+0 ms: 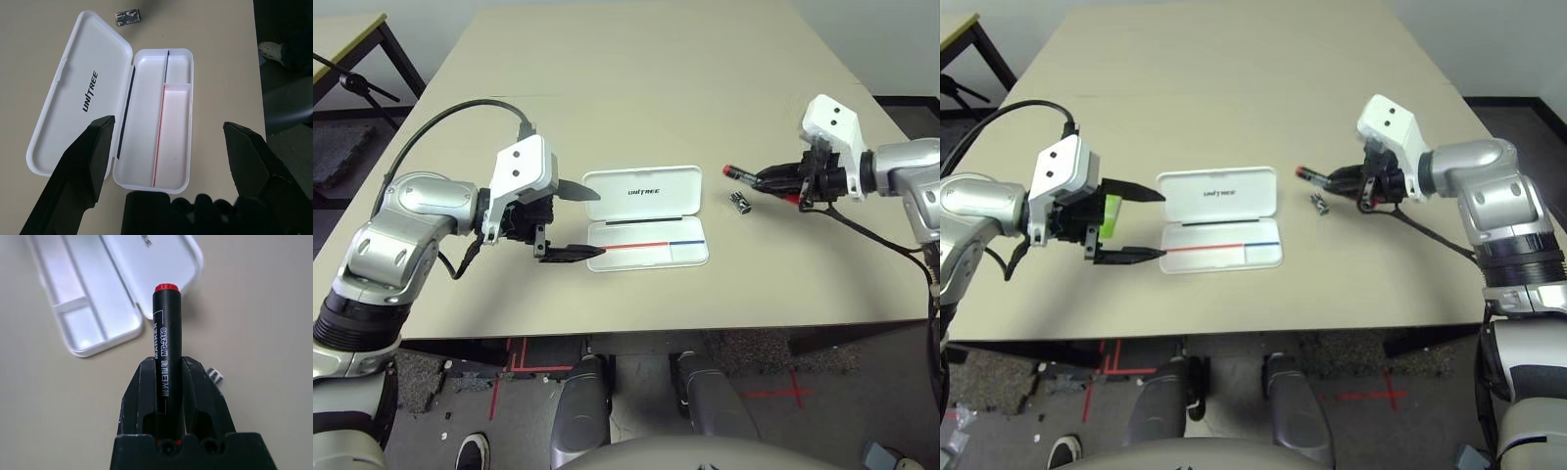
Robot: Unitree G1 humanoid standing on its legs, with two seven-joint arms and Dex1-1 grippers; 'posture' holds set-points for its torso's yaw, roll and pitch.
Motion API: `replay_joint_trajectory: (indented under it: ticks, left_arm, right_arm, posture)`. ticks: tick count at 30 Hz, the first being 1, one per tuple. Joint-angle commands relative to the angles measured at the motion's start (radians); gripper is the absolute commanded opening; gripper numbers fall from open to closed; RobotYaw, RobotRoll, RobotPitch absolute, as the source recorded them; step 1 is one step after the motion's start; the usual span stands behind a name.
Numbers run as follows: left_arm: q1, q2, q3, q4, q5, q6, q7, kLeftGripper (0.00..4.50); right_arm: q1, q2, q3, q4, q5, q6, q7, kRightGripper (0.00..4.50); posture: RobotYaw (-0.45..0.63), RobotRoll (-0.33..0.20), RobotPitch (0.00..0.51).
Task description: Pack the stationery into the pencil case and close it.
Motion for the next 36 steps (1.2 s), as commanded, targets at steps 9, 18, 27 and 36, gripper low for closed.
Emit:
replay_joint_trajectory:
  ticks: [9, 18, 27, 36]
  left_arm:
    - [0.031, 0.035, 0.002, -0.017, 0.015, 0.001, 0.021, 4.50]
    - [0.055, 0.056, 0.004, -0.039, 0.013, 0.011, 0.041, 4.50]
    - [0.061, 0.057, 0.003, -0.051, 0.018, 0.017, 0.062, 4.50]
    - [0.063, 0.049, -0.007, -0.063, 0.021, 0.037, 0.082, 4.50]
  right_arm:
    - [-0.015, 0.045, 0.118, -0.199, 0.063, 0.082, 0.118, 0.48]
    - [-0.096, 0.245, 0.225, -0.140, -0.005, 0.037, 0.027, 0.48]
    - [-0.157, 0.332, 0.285, -0.001, -0.094, -0.078, -0.013, 0.48]
    - [-0.156, 0.401, 0.306, 0.132, -0.159, -0.191, -0.041, 0.48]
  posture:
    - [0.01, 0.000, 0.139]
    - [0.03, 0.000, 0.136]
    - [0.05, 0.000, 0.130]
    - [0.05, 0.000, 0.127]
